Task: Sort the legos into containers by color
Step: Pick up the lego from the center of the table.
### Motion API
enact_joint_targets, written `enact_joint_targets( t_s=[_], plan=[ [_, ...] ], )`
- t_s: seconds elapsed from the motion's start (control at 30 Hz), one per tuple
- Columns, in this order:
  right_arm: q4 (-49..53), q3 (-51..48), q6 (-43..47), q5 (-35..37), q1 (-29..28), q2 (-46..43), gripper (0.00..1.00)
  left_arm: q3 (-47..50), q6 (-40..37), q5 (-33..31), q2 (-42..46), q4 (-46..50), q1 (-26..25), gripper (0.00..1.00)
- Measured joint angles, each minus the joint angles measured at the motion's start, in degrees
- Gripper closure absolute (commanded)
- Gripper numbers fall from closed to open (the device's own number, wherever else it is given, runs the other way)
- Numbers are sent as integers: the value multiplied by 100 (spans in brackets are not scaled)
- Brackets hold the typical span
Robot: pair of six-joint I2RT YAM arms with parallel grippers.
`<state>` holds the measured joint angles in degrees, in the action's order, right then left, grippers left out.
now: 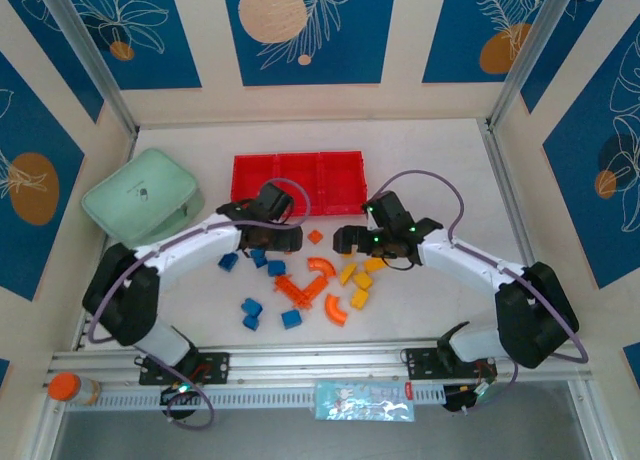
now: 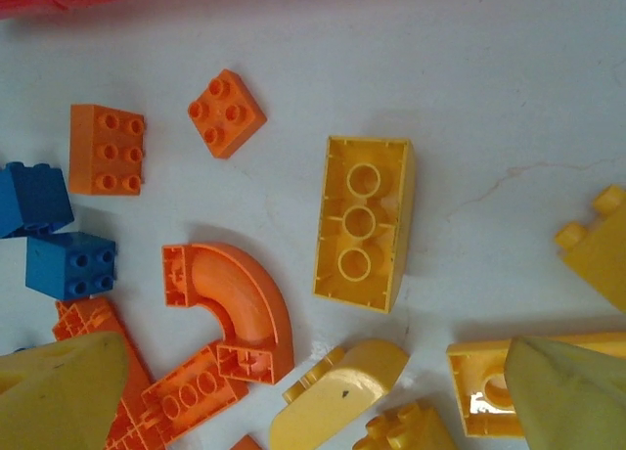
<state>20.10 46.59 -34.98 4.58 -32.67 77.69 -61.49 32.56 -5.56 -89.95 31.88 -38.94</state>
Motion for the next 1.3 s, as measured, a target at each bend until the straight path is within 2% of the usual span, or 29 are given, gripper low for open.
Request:
enact_joint_targets(
  t_s=[0.3,0.67,1.0,1.3],
  plan=[
    [17,103,2,22,9,101,1,-619,-160,-175,-1209,66,-9,37],
    [39,105,7,20,107,140,1,-855,-125,-221,-1856,-2,-9,60],
    [81,136,107,13,131,236,1,-660,-92,-201,-1685,-146,-11,84],
    [138,525,302,-181,90,238,1,-319,-105,-334,-564,-37,-9,89]
  ],
)
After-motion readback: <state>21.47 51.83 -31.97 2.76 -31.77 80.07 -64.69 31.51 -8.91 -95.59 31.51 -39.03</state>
